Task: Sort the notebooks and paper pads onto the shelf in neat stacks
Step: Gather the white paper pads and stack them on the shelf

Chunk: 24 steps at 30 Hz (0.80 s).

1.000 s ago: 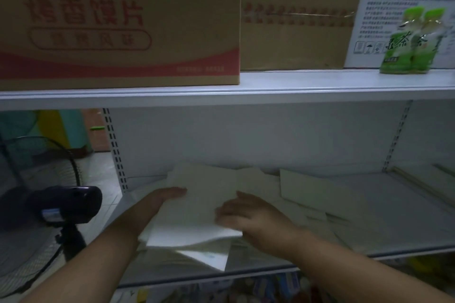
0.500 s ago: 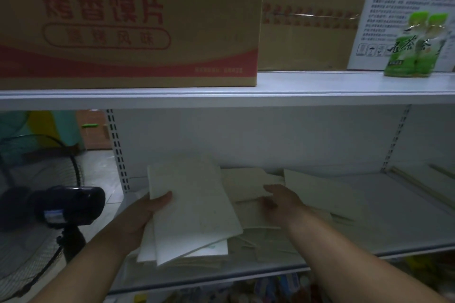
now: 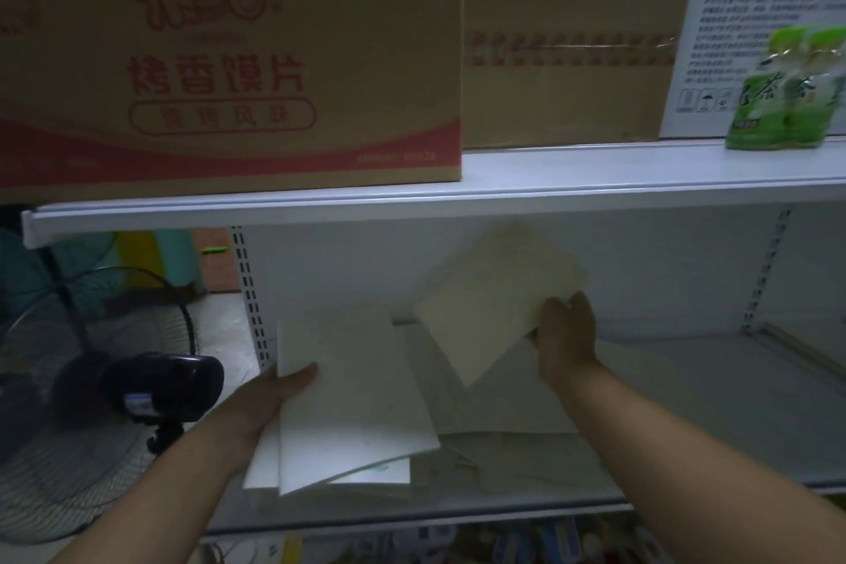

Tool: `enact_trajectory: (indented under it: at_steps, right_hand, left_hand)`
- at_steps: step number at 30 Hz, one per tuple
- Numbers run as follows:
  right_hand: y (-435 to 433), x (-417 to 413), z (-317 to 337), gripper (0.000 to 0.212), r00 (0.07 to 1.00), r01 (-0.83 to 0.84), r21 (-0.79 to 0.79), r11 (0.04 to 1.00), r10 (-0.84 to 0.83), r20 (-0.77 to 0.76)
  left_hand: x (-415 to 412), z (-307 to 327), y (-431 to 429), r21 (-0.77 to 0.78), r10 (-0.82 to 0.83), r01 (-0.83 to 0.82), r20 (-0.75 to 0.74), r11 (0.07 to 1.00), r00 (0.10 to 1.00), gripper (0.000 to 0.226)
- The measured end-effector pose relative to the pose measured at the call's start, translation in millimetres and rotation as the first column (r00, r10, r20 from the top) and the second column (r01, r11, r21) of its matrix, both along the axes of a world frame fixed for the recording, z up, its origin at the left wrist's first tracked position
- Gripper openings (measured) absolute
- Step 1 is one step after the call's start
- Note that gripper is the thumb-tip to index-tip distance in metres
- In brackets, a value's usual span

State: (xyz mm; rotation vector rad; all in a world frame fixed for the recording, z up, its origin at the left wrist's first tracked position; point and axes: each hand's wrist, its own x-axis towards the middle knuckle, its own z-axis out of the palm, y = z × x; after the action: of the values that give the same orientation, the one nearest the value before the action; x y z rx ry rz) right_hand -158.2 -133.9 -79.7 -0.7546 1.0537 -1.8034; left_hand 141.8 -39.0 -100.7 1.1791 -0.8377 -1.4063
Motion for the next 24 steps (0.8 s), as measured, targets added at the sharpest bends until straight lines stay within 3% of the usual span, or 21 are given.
enact_trajectory:
  at_steps: [3,7,10,12,16,19,21,24]
  right_hand:
    - [14,-54,21,0.030,0.996,-0.085,0.077,0.993,0.087,-0.019]
    - [49,-100,17,0.026,0.892,-0.265,0.210,0.941,0.322,-0.317]
    - [73,-138,-1,0.028,0.862,-0.242,0.225,0.944,0.316,-0.397]
    - [85,-170,-14,0.028,0.852,-0.149,0.227,0.962,0.241,-0.464]
    - [113,-241,-26,0.030,0.893,-0.049,0.256,0.965,0.158,-0.421]
    - [139,-298,-38,0.067,0.867,-0.050,0.444,0.895,0.259,-0.424]
    - [160,-327,-49,0.056,0.848,-0.152,0.491,0.857,0.369,-0.381]
    - [172,-364,-63,0.040,0.890,-0.067,0.498,0.865,0.278,-0.363]
  left_hand:
    - [-22,5,-2,-0.010,-0.019,0.020,0.063,1.000,0.998,0.033]
    - [-105,0,-2,-0.037,-0.166,0.174,0.171,0.984,0.971,0.062]
    - [-185,-15,-2,0.010,-0.245,0.247,0.178,0.969,0.953,0.096]
    - [-240,-18,2,0.081,-0.325,0.317,0.105,0.945,0.940,0.076]
    - [-337,-22,15,0.132,-0.424,0.415,0.054,0.900,0.904,0.033]
    - [-390,-32,14,0.119,-0.422,0.416,0.031,0.902,0.906,0.048]
    - [-427,-42,14,0.134,-0.425,0.424,-0.023,0.896,0.905,0.054]
    - [-476,-54,18,0.150,-0.407,0.420,-0.107,0.895,0.907,0.040]
